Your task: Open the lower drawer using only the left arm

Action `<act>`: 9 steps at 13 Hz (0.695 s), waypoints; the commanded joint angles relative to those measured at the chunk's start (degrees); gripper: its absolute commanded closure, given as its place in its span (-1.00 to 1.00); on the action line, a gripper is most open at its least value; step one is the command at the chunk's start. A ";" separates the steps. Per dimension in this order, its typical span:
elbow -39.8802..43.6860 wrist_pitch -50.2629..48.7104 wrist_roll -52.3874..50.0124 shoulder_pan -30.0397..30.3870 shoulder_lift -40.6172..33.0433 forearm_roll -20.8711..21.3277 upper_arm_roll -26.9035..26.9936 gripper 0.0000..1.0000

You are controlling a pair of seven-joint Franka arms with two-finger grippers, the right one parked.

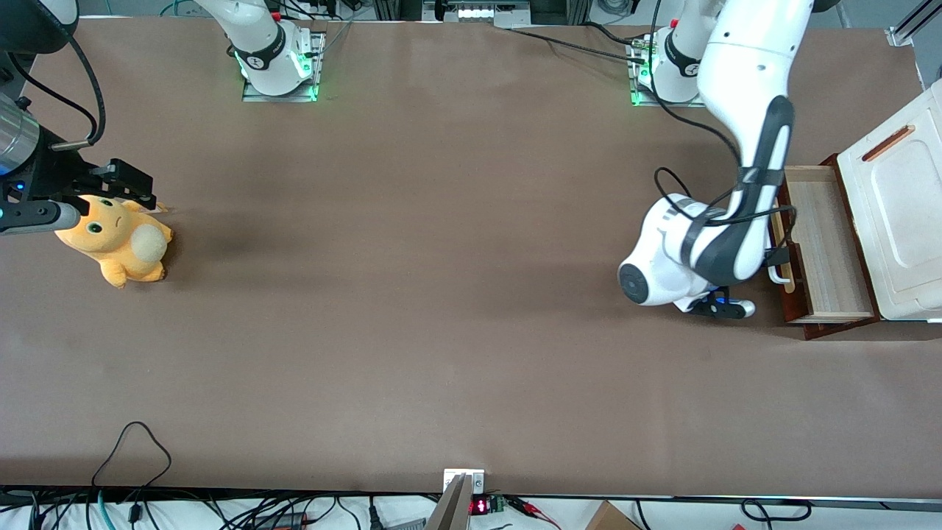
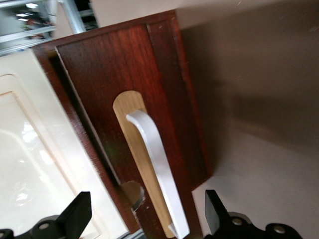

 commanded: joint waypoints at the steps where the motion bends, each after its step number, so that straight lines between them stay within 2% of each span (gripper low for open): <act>1: 0.00 4.55 6.81 2.06 -4.66 -8.25 3.66 -1.00; 4: 4.12 5.08 13.06 5.75 -8.71 -14.50 3.93 -1.00; 9: 13.17 4.21 13.61 9.35 -15.13 -29.51 3.49 -1.00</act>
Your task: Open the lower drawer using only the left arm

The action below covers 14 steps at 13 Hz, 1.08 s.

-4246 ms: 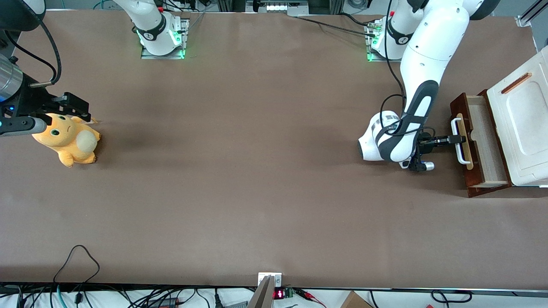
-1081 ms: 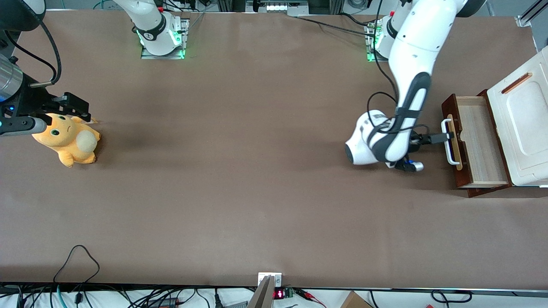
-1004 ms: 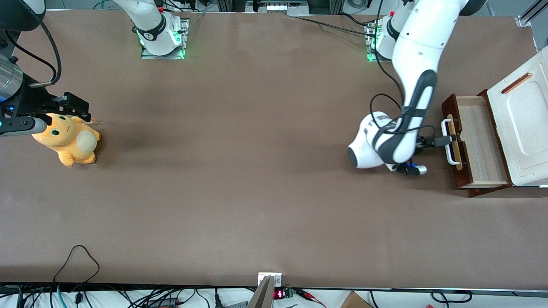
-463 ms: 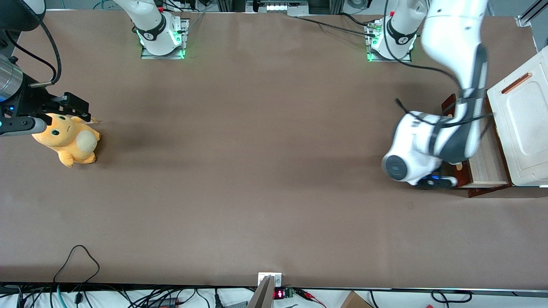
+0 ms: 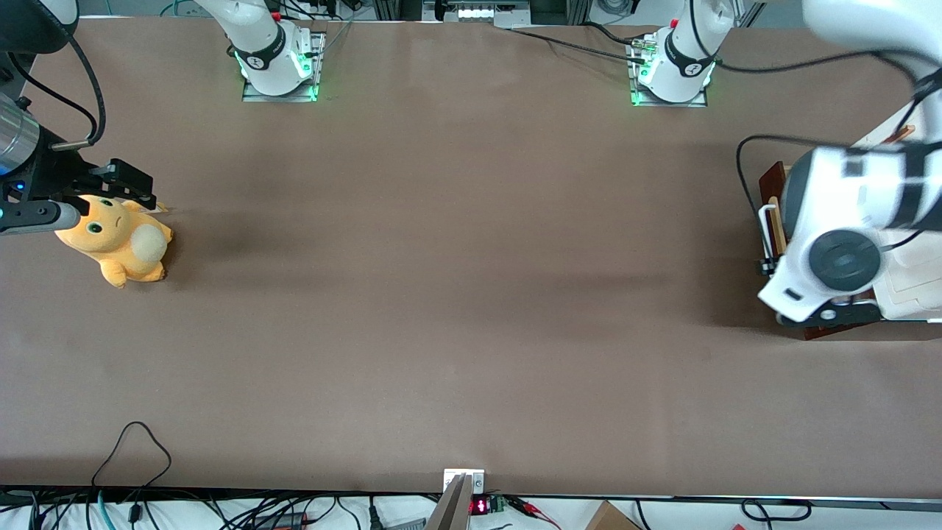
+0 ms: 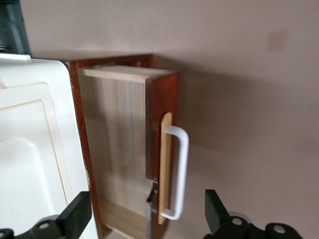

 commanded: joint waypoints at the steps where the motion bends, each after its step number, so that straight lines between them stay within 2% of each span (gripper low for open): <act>1: 4.30 -1.14 1.33 2.88 -2.92 -7.97 -0.68 -1.00; 4: 6.42 1.30 0.99 4.73 -4.60 -14.39 -0.94 -1.00; 6: 6.08 4.30 1.86 6.04 -5.04 -15.02 -3.65 -1.00; 8: 5.46 4.22 9.37 9.73 -5.13 -14.24 -8.83 -1.00; 10: 4.85 3.08 19.14 10.71 -6.35 -14.33 -9.11 -1.00; 13: 4.75 1.32 19.35 11.50 -9.95 -15.99 -9.20 -1.00; 14: 5.28 1.14 19.18 12.55 -10.92 -18.78 -9.11 -1.00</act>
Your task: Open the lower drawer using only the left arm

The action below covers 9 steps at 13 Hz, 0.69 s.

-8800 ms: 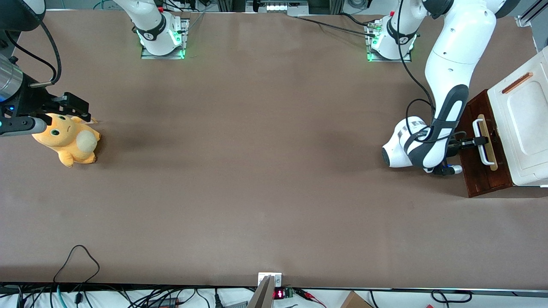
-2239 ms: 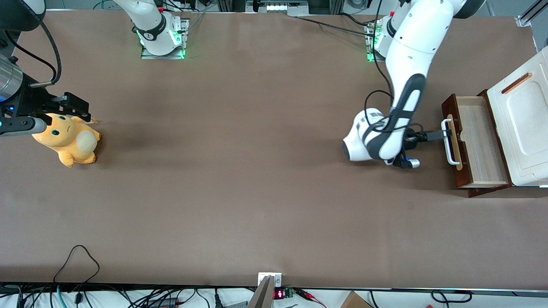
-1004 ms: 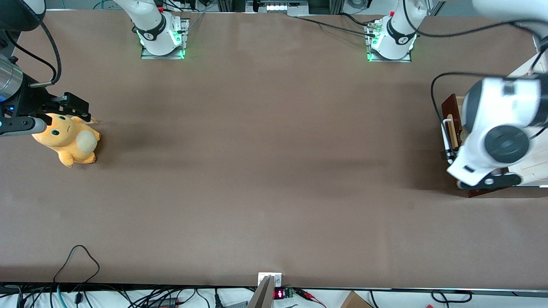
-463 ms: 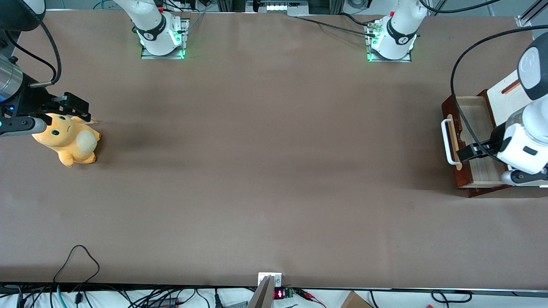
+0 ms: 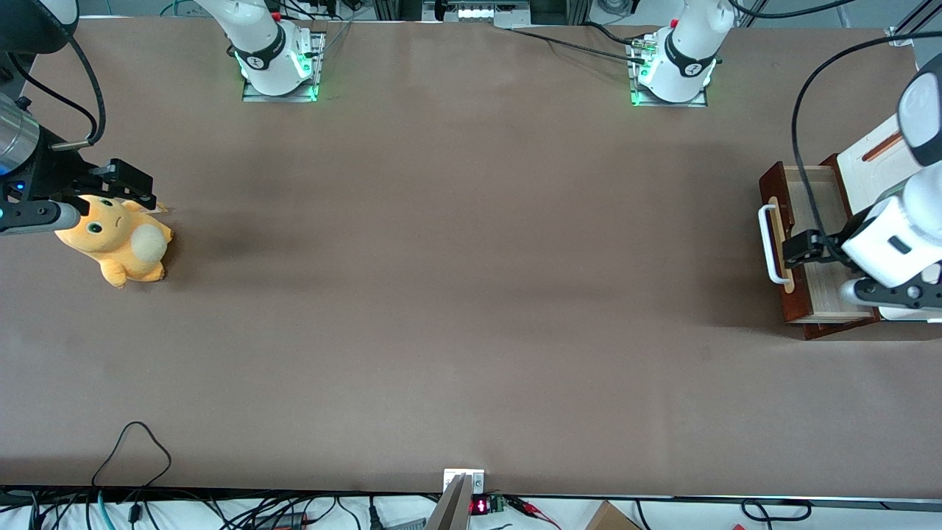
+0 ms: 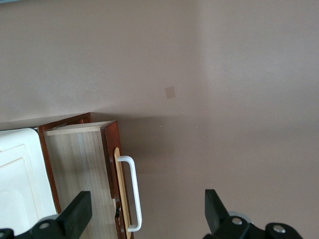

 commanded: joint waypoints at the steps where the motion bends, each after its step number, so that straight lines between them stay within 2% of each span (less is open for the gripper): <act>1: 0.00 -1.76 1.55 2.17 -4.20 -6.20 -0.47 -1.00; 6: -1.04 -3.09 -4.95 1.82 -4.47 -6.84 -1.00 -1.00; 9: -5.68 -1.52 -5.22 1.73 -7.19 -6.22 -1.00 -1.00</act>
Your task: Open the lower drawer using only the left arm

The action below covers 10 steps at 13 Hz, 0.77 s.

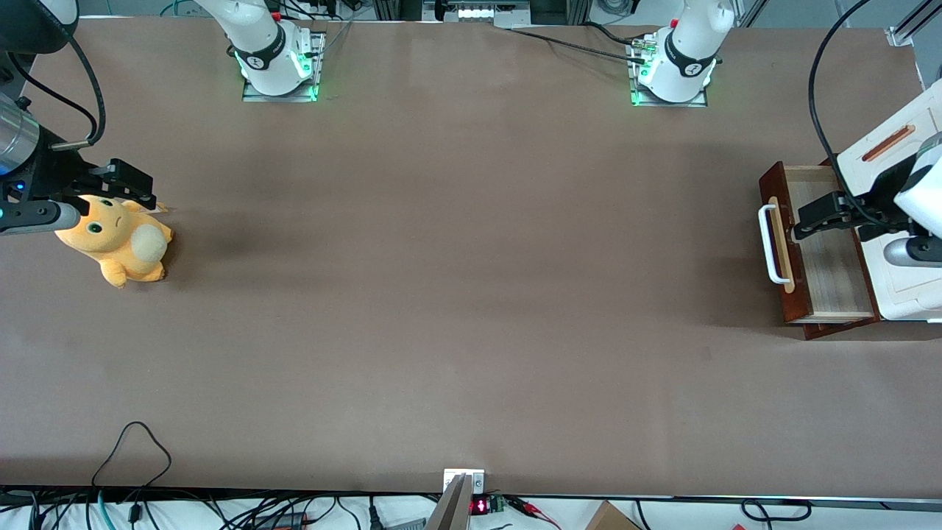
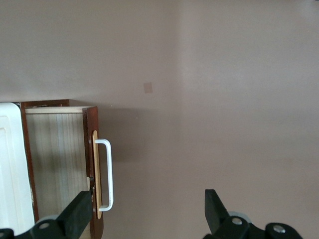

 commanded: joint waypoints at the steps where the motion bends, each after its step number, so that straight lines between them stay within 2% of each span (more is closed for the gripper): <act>1: -6.81 3.36 -0.76 0.22 -4.13 -0.42 -0.32 -1.00; 3: -9.38 5.40 -0.58 0.13 -5.64 -0.42 -0.32 -1.00; 10: -8.07 3.30 1.52 0.22 -7.31 0.01 -1.37 -1.00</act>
